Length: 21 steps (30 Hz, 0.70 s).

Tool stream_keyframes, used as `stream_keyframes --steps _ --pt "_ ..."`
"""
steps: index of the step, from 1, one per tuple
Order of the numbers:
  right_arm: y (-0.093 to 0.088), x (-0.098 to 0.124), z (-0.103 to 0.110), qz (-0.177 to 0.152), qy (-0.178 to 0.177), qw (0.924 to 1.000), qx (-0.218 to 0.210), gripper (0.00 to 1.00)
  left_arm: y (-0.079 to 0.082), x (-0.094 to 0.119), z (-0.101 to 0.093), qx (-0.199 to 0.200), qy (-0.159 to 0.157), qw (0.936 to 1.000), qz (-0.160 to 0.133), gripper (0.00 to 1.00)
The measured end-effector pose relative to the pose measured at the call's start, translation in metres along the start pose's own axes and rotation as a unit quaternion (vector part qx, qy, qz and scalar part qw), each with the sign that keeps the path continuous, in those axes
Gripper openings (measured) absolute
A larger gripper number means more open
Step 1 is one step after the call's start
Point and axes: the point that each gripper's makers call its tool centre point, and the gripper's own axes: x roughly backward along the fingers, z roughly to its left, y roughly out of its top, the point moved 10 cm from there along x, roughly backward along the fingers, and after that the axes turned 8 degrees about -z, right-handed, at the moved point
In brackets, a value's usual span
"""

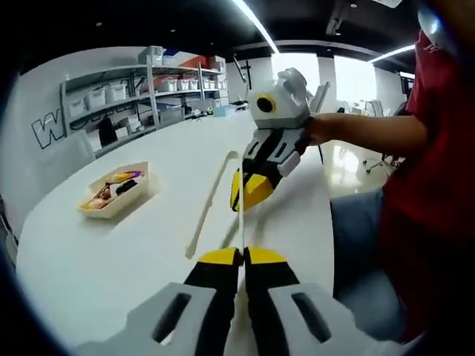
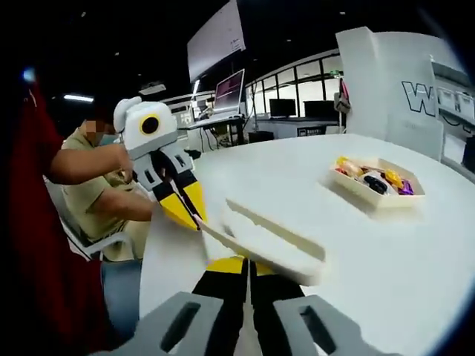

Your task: Place the target food into the container with the food tongs after gripping and lifting it, then release it inside without dropping or visibly crushing the food.

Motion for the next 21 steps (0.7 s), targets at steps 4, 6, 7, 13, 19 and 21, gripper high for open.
stream_keyframes --steps 4,6,7,13,19,21 --pt "-0.006 0.006 -0.004 0.006 -0.007 0.9999 -0.011 0.00 -0.006 0.001 0.003 0.007 0.002 1.0000 0.006 0.01" --pt "-0.008 0.009 -0.006 0.013 -0.015 0.9998 -0.004 0.00 -0.008 0.002 0.005 0.013 0.000 0.9999 0.006 0.01" --pt "-0.009 0.009 -0.007 0.017 -0.016 0.9997 -0.003 0.00 -0.010 0.002 0.005 0.010 0.001 0.9999 0.010 0.01" --pt "-0.013 0.017 -0.015 0.015 -0.042 0.9990 0.011 0.00 -0.016 0.005 0.007 0.014 0.000 0.9997 0.020 0.01" --pt "-0.015 0.021 -0.020 0.011 -0.055 0.9984 0.002 0.04 -0.016 0.006 0.009 0.003 -0.002 0.9997 0.026 0.01" --pt "-0.013 0.023 -0.020 0.002 -0.056 0.9984 -0.001 0.13 -0.016 0.006 0.009 0.000 -0.006 0.9996 0.027 0.01"
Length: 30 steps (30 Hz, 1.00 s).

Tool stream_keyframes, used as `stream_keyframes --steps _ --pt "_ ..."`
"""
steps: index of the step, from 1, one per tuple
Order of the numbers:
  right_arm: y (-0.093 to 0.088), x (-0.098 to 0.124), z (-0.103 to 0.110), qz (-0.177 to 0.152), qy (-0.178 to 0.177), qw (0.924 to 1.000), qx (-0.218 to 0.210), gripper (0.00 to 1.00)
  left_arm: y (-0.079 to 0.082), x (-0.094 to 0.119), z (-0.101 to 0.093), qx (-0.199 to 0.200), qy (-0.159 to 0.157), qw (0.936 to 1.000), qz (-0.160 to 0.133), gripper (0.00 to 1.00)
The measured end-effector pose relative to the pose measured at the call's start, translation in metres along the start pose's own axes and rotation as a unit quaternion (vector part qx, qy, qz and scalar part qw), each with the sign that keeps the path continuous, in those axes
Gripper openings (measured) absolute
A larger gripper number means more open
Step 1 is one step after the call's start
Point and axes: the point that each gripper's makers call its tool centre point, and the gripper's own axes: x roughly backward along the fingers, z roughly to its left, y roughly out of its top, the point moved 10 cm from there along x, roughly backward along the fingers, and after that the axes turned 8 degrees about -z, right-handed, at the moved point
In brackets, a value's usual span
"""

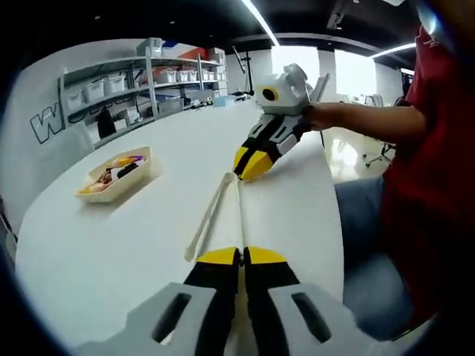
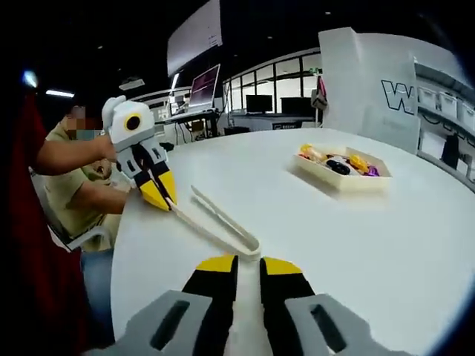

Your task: Place the target food into the container with the food tongs after gripping and lifting it, then release it inside without dropping or visibly crushing the food.

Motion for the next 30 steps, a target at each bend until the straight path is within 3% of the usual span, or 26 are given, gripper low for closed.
stream_keyframes --steps 4,8,11,15,17,23,25,26,27,30 --pt "0.003 -0.003 0.001 -0.019 0.005 0.9998 0.001 0.21 0.000 0.002 0.002 -0.014 -0.012 0.9998 0.005 0.01" --pt "-0.002 -0.016 0.007 -0.002 0.020 0.9996 0.022 0.19 0.001 0.002 0.004 -0.017 -0.021 0.9996 0.007 0.01" --pt "0.001 -0.014 0.012 -0.005 0.011 0.9995 0.030 0.15 0.001 0.001 0.005 -0.024 -0.022 0.9994 0.011 0.02" --pt "0.001 -0.009 0.012 0.001 0.016 0.9997 0.020 0.12 -0.001 0.002 0.009 -0.006 0.005 0.9998 0.017 0.03" --pt "0.000 -0.005 0.014 0.005 0.021 0.9998 0.003 0.11 -0.004 0.003 0.012 -0.006 0.028 0.9990 0.036 0.03" --pt "-0.001 -0.004 0.014 0.008 0.021 0.9996 0.015 0.09 -0.003 0.001 0.010 -0.001 0.034 0.9988 0.034 0.04" --pt "-0.002 -0.004 0.014 0.011 0.024 0.9988 0.041 0.09 -0.002 0.001 0.009 -0.002 0.036 0.9988 0.033 0.04" --pt "-0.002 -0.005 0.014 0.014 0.032 0.9962 0.080 0.09 -0.001 0.001 0.009 0.003 0.040 0.9988 0.029 0.04" --pt "-0.002 -0.004 0.016 0.018 0.031 0.9951 0.092 0.09 -0.002 0.001 0.010 0.010 0.041 0.9987 0.029 0.04" --pt "-0.002 -0.009 0.015 0.006 0.031 0.9984 0.046 0.14 -0.002 -0.001 0.011 0.011 0.047 0.9984 0.030 0.05"
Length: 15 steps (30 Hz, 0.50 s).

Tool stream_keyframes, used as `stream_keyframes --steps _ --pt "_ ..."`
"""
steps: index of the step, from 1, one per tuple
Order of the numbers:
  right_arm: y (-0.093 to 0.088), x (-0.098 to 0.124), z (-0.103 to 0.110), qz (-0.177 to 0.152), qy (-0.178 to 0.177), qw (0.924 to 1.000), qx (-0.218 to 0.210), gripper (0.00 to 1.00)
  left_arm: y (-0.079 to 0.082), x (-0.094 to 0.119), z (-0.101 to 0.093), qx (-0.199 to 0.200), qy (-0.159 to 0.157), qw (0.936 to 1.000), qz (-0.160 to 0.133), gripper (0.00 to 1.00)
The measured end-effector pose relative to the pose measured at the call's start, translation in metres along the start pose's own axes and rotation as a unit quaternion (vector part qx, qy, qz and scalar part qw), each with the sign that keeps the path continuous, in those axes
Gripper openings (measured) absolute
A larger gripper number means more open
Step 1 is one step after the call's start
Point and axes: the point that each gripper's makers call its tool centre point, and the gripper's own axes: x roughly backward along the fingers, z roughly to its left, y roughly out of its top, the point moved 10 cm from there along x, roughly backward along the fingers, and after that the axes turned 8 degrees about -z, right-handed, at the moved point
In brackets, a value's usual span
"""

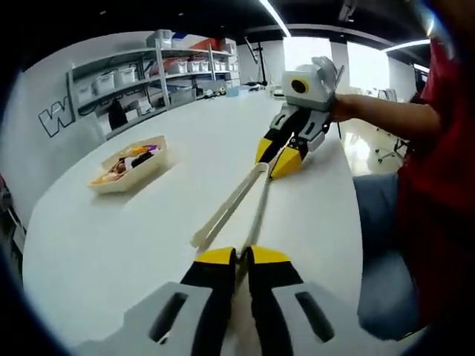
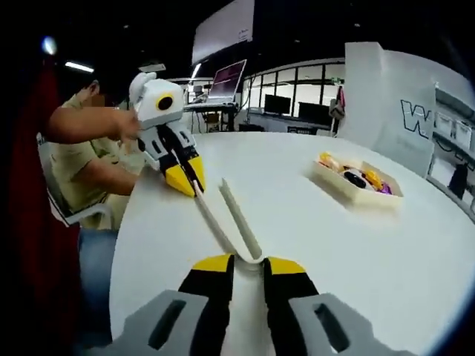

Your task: Place the target food into the container with the food tongs after gripping and lifting it, then release it inside without dropping or visibly crushing the food.

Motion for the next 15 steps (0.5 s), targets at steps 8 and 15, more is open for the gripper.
stream_keyframes --steps 8,15 --pt "0.002 -0.003 -0.008 0.008 -0.041 0.9989 0.023 0.13 0.009 -0.009 0.002 -0.012 0.007 0.9999 -0.004 0.04" --pt "0.004 -0.008 -0.018 0.014 -0.075 0.9957 0.052 0.14 0.010 -0.020 0.014 -0.015 0.015 0.9998 -0.001 0.04"
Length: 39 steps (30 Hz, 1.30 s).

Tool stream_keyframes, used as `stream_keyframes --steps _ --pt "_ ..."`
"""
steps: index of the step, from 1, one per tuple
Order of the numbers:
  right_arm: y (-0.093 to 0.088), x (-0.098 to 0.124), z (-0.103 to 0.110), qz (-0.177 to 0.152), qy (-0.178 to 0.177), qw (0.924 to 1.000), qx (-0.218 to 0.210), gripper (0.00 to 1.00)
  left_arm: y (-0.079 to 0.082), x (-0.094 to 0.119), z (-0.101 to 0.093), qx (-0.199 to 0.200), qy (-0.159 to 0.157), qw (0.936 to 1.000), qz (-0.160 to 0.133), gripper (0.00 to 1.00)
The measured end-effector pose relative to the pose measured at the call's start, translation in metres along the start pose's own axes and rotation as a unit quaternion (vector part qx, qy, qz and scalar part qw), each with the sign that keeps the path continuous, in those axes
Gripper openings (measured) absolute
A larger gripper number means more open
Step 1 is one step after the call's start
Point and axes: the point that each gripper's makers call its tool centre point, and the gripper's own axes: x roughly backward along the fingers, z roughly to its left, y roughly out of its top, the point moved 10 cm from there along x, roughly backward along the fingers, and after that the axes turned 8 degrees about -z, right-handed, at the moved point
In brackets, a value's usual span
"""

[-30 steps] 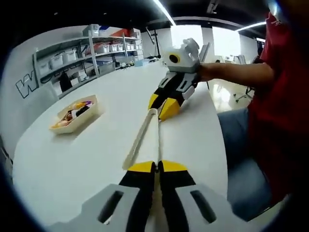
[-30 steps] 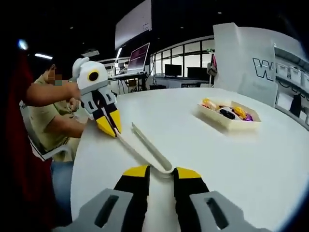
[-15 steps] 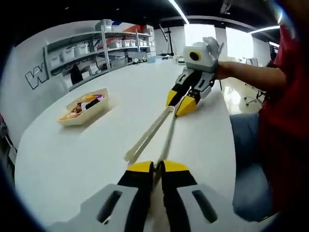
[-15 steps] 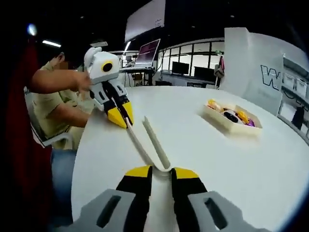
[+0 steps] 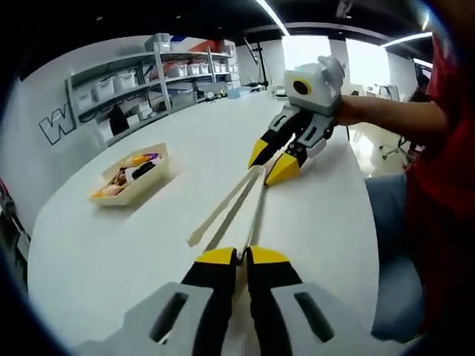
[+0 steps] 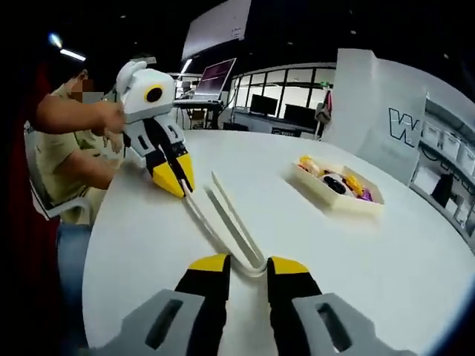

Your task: Place the target food into the container with the food tongs after gripping and lifting it, then release it inside without dropping or visibly crushing the food.

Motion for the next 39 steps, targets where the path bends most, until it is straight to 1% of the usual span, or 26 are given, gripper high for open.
stream_keyframes --steps 1,2,4,6,8,10,13,16,19,21,23,24,25,27,28,30,32,35,36,39 --pt "0.001 -0.002 -0.001 -0.003 0.001 1.0000 0.000 0.14 -0.001 0.000 0.002 0.007 0.007 0.9999 0.005 0.04" --pt "0.002 -0.005 -0.002 -0.002 -0.005 1.0000 -0.008 0.15 -0.002 -0.001 0.005 0.011 0.009 0.9999 0.008 0.05" --pt "0.002 -0.006 -0.004 -0.001 -0.010 0.9999 -0.007 0.15 -0.002 -0.001 0.005 0.022 0.008 0.9997 0.003 0.04" --pt "0.001 -0.006 -0.005 -0.003 -0.011 0.9999 -0.011 0.15 -0.002 -0.001 0.005 0.018 0.011 0.9998 0.002 0.05" --pt "0.000 -0.006 -0.006 -0.005 -0.018 0.9995 -0.027 0.15 -0.002 -0.002 0.006 0.016 0.013 0.9998 0.002 0.05" --pt "0.000 -0.006 -0.006 -0.006 -0.021 0.9994 -0.025 0.15 -0.002 -0.004 0.008 0.014 0.019 0.9997 0.002 0.05" --pt "0.001 -0.006 -0.006 -0.006 -0.026 0.9994 -0.021 0.14 -0.001 -0.007 0.014 0.013 0.039 0.9992 0.003 0.06" --pt "0.000 -0.006 -0.008 -0.005 -0.034 0.9992 -0.023 0.14 0.000 -0.009 0.015 0.028 0.038 0.9989 0.004 0.06" --pt "0.001 -0.008 -0.008 -0.005 -0.046 0.9987 -0.023 0.15 0.000 -0.009 0.015 0.023 0.049 0.9986 0.001 0.07" --pt "0.001 -0.008 -0.008 -0.007 -0.044 0.9988 -0.019 0.15 0.000 -0.009 0.015 0.025 0.054 0.9982 0.003 0.08" --pt "0.001 -0.005 -0.008 -0.005 -0.041 0.9988 -0.028 0.16 0.001 -0.008 0.014 0.026 0.056 0.9981 0.005 0.15" --pt "0.002 -0.004 -0.008 -0.007 -0.036 0.9988 -0.033 0.18 0.002 -0.007 0.013 0.027 0.058 0.9980 0.004 0.21" --pt "0.003 -0.002 -0.008 -0.012 -0.033 0.9985 -0.041 0.20 0.002 -0.006 0.012 0.029 0.059 0.9978 0.002 0.29" --pt "0.004 0.002 -0.009 -0.020 -0.038 0.9970 -0.065 0.26 0.001 -0.003 0.011 0.040 0.068 0.9968 0.005 0.41" --pt "0.005 0.003 -0.010 -0.022 -0.039 0.9969 -0.065 0.28 0.001 -0.002 0.011 0.043 0.072 0.9965 0.006 0.46" --pt "0.007 0.005 -0.009 -0.028 -0.038 0.9966 -0.067 0.31 0.001 0.002 0.012 0.045 0.080 0.9958 0.001 0.50" --pt "0.010 0.007 -0.009 -0.034 -0.038 0.9966 -0.065 0.35 0.003 0.005 0.010 0.045 0.084 0.9955 -0.003 0.52" --pt "0.013 0.009 -0.011 -0.042 -0.050 0.9963 -0.055 0.48 0.008 0.010 0.008 0.040 0.095 0.9947 -0.007 0.57" --pt "0.014 0.010 -0.012 -0.045 -0.054 0.9961 -0.054 0.54 0.009 0.011 0.009 0.040 0.098 0.9944 -0.008 0.60" --pt "0.017 0.012 -0.015 -0.046 -0.064 0.9949 -0.062 0.69 0.012 0.014 0.009 0.049 0.112 0.9925 -0.010 0.71"
